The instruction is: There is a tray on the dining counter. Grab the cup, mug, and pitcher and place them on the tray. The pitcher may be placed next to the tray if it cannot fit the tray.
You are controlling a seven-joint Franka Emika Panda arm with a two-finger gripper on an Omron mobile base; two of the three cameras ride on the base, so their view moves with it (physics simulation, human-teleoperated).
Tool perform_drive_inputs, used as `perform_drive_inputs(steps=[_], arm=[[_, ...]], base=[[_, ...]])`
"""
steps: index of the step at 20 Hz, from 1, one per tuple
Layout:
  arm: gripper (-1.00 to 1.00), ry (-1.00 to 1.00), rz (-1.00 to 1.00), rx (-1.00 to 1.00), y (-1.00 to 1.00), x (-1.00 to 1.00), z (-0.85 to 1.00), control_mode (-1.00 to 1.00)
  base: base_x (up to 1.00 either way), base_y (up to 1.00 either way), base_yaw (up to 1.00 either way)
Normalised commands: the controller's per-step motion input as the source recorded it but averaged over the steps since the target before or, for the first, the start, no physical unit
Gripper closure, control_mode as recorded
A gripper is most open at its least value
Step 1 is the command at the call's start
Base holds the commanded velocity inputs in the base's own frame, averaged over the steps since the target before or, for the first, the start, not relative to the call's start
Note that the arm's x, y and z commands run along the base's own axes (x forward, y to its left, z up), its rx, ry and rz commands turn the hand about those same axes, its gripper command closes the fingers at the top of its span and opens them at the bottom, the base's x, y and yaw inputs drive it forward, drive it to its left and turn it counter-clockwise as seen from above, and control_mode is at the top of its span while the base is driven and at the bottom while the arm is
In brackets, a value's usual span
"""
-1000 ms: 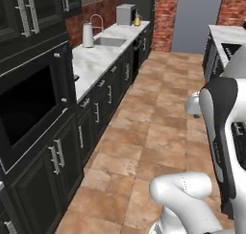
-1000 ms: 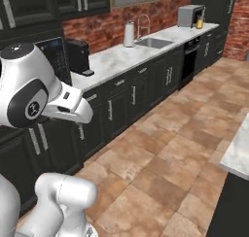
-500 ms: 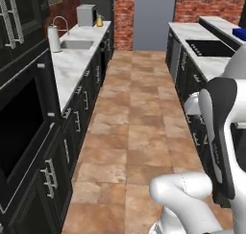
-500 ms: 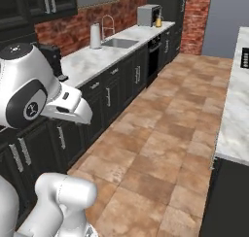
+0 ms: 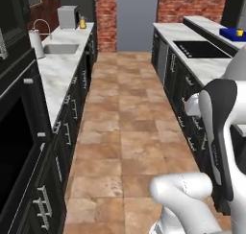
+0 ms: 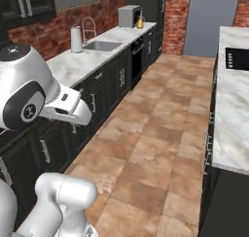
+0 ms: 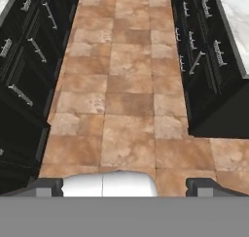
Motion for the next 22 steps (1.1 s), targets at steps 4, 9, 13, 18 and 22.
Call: perform_drive_inputs(steps=[4,9,13,18,22], arm=[[-1.0,0.0,0.0,0.0,0.0,0.0,0.0,1.0],[-1.0,0.0,0.0,0.0,0.0,0.0,0.0,1.0],[-1.0,0.0,0.0,0.0,0.0,0.0,0.0,1.0],[-1.0,0.0,0.0,0.0,0.0,0.0,0.0,1.0],[-1.0,0.0,0.0,0.0,0.0,0.0,0.0,1.0]], base=[[0.84,0.19,-0.16],[0.81,0.58,-0.28],[0.64,0.75,-0.32],[0.66,0.42,-0.22],[0.9,0.03,-0.02]])
